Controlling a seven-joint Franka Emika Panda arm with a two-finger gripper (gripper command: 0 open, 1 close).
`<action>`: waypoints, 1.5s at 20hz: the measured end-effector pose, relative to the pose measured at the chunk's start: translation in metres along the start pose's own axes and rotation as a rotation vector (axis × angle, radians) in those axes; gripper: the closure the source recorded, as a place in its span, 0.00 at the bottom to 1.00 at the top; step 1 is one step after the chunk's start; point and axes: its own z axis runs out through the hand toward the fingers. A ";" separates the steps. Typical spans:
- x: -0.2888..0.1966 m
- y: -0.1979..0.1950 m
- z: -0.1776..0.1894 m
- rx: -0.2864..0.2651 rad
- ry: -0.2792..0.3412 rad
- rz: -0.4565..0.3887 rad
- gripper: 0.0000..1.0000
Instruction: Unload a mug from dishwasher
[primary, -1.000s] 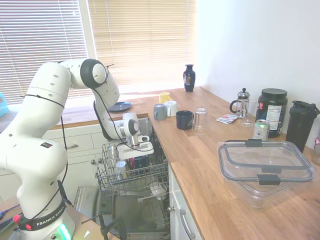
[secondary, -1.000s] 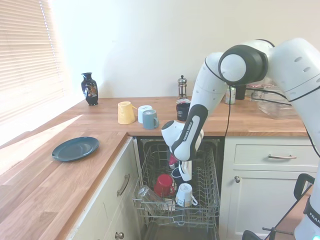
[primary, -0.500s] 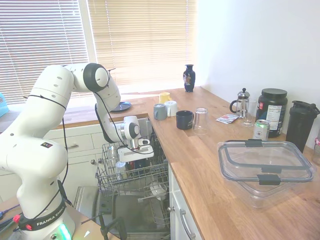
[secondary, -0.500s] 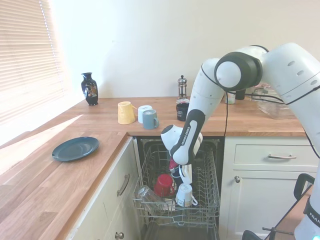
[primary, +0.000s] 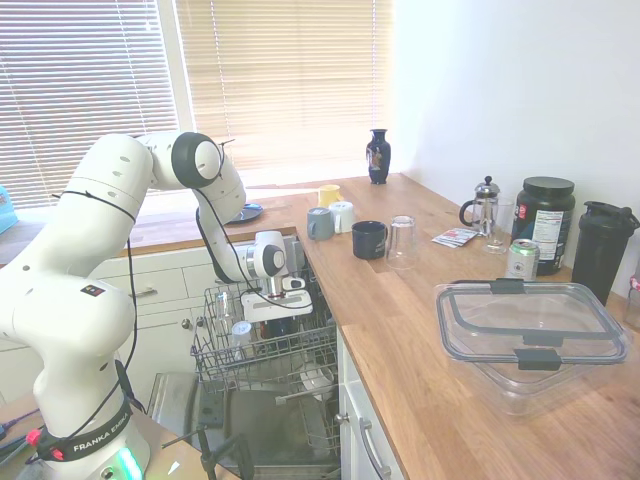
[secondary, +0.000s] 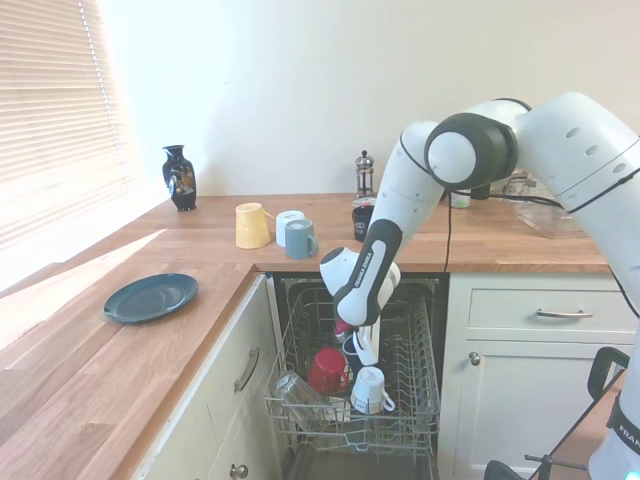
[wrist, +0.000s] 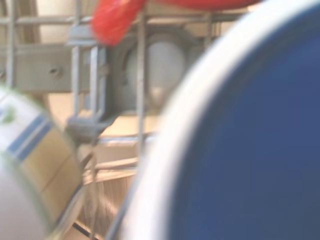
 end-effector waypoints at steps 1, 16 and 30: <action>0.002 0.000 0.001 -0.002 -0.004 0.002 1.00; 0.007 0.010 0.000 -0.007 -0.053 0.007 1.00; -0.011 -0.001 -0.020 0.000 0.064 0.018 1.00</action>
